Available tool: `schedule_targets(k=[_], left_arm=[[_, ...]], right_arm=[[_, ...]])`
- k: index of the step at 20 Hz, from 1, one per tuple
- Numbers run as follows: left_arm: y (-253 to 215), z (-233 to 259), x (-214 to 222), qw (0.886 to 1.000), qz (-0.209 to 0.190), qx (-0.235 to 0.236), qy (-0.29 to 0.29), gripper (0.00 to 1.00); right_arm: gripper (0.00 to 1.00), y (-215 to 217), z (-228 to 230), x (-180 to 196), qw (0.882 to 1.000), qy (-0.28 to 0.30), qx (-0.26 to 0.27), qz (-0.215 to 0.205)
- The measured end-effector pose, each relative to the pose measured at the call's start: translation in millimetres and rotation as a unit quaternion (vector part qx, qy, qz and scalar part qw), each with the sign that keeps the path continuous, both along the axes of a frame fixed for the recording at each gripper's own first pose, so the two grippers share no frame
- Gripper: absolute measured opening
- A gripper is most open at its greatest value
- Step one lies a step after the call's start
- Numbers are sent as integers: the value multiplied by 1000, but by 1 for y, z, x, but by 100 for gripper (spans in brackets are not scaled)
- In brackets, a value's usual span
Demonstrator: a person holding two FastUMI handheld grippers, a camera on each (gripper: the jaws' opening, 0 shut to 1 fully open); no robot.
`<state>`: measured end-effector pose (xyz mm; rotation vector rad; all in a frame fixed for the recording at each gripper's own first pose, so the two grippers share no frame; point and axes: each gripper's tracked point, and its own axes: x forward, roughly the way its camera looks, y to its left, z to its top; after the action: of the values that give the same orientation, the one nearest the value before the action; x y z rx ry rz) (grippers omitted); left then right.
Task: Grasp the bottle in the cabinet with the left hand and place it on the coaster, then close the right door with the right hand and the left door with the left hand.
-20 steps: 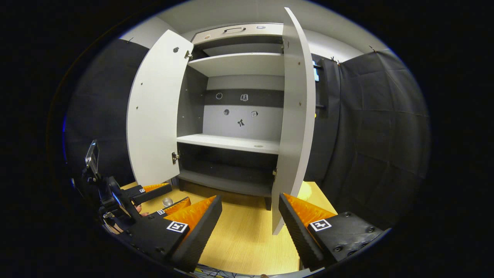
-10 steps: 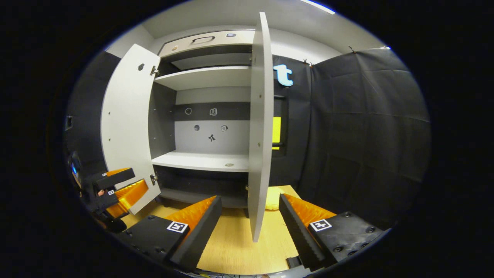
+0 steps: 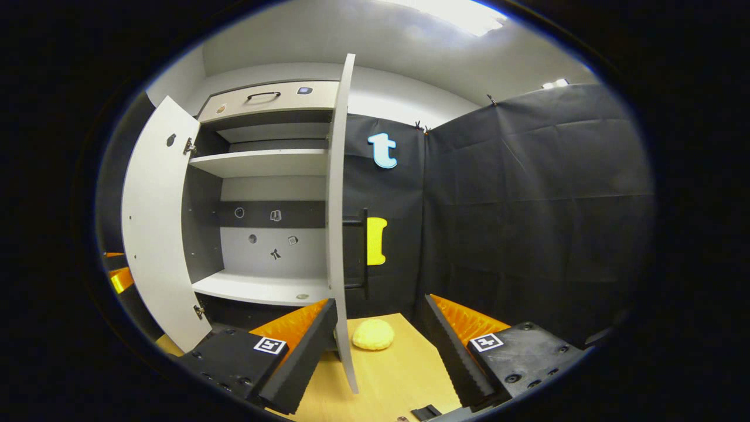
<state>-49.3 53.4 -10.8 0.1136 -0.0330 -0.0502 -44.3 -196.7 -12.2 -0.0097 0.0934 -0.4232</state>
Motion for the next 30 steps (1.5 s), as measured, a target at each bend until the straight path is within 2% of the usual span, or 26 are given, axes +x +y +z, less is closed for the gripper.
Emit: schedule_targets(k=[5, 8, 13, 17, 20, 27, 30], left_arm=[[59, -3, -27, 994, 101, -36, 16, 96], [88, -1, -41, 986, 164, -24, 14, 96], [121, 15, -52, 975, 222, -19, 0, 96], [131, 15, -51, 968, 250, -9, 4, 96], [130, 15, -45, 968, 251, -12, 7, 96], [130, 14, -43, 967, 256, -9, 10, 96], [135, 10, -44, 964, 264, 11, 22, 96]], right_arm=[[98, -15, -9, 40, 999, 1, 29, 36], [98, -21, -10, 60, 998, -8, 23, 57], [96, -20, -12, 74, 993, -1, -8, 116], [96, -3, -17, 79, 986, -4, 31, 163], [95, 21, -18, 86, 979, -7, 42, 199], [96, 84, -22, 118, 957, -10, 59, 282], [95, 114, -26, 137, 946, -11, 69, 318]])
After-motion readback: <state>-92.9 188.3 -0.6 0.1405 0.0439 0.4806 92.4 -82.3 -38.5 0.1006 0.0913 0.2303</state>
